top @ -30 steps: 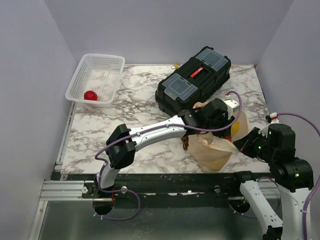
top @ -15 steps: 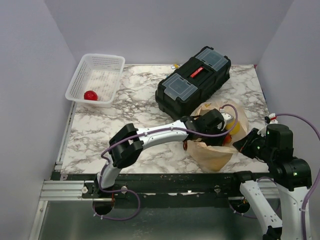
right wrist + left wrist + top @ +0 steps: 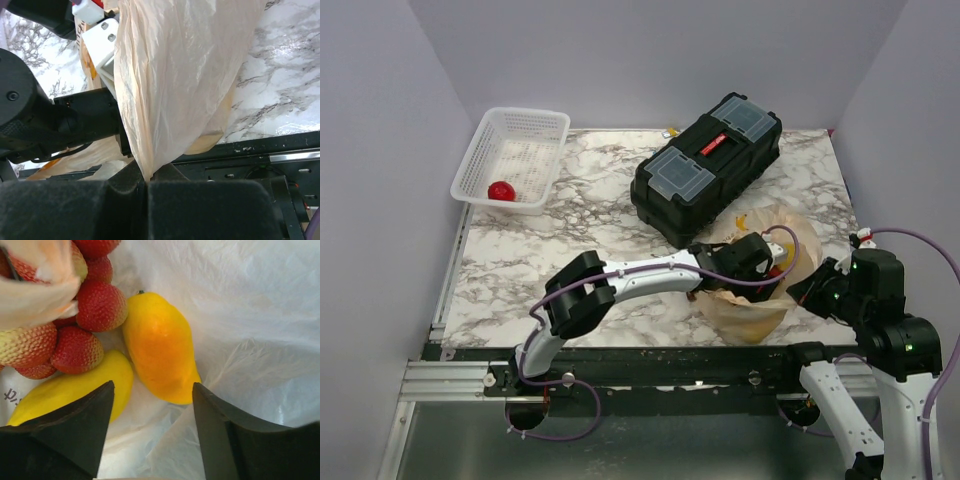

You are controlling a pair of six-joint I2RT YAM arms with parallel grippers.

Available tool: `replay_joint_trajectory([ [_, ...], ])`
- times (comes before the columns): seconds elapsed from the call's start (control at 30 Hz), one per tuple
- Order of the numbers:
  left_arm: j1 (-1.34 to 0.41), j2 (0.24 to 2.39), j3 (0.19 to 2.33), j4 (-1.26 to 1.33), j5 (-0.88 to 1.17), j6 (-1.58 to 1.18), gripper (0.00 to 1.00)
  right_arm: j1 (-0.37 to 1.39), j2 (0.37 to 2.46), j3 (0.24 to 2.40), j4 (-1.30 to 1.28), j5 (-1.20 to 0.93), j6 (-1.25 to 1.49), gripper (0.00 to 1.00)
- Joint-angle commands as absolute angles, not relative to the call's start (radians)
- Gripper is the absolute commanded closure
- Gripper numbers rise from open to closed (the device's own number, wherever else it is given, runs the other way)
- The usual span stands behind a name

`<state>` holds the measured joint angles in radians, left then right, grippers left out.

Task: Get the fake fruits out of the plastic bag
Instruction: Take out the fake fruit from the plastic bag.

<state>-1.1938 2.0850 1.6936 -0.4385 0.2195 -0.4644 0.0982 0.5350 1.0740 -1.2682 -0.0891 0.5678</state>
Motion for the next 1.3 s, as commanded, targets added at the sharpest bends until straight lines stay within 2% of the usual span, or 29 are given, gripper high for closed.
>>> replay_joint_trajectory([
  [0.0, -1.208, 2.125, 1.72, -0.486, 0.257, -0.463, 0.31, 0.097, 0.525, 1.091, -1.284, -0.051, 0.554, 0.99],
  [0.2, -1.223, 2.142, 1.729, -0.485, 0.276, -0.486, 0.29, 0.095, 0.516, 1.073, -1.28, -0.057, 0.557, 0.99],
  [0.3, -1.223, 2.177, 1.778, -0.511, 0.228, -0.569, 0.31, 0.096, 0.516, 1.077, -1.283, -0.066, 0.564, 0.99],
  [0.5, -1.23, 2.211, 1.789, -0.468, 0.124, -0.75, 0.3, 0.097, 0.52, 1.107, -1.305, -0.074, 0.574, 0.99],
  [0.67, -1.239, 2.264, 1.841, -0.507, 0.043, -0.778, 0.32, 0.096, 0.507, 1.106, -1.322, -0.073, 0.58, 0.99],
  [0.83, -1.255, 2.279, 1.815, -0.521, -0.03, -0.822, 0.27, 0.096, 0.498, 1.093, -1.324, -0.066, 0.577, 0.99],
  [0.93, -1.274, 2.294, 1.804, -0.546, -0.1, -0.851, 0.21, 0.096, 0.501, 1.088, -1.314, -0.07, 0.576, 0.99],
  [1.03, -1.282, 2.322, 1.804, -0.568, -0.119, -0.873, 0.2, 0.096, 0.503, 1.086, -1.308, -0.071, 0.573, 0.99],
  [1.17, -1.282, 2.336, 1.822, -0.593, -0.166, -0.844, 0.32, 0.095, 0.501, 1.082, -1.305, -0.067, 0.571, 0.99],
  [1.27, -1.281, 2.3, 1.803, -0.576, -0.197, -0.81, 0.5, 0.096, 0.497, 1.072, -1.304, -0.062, 0.571, 0.99],
])
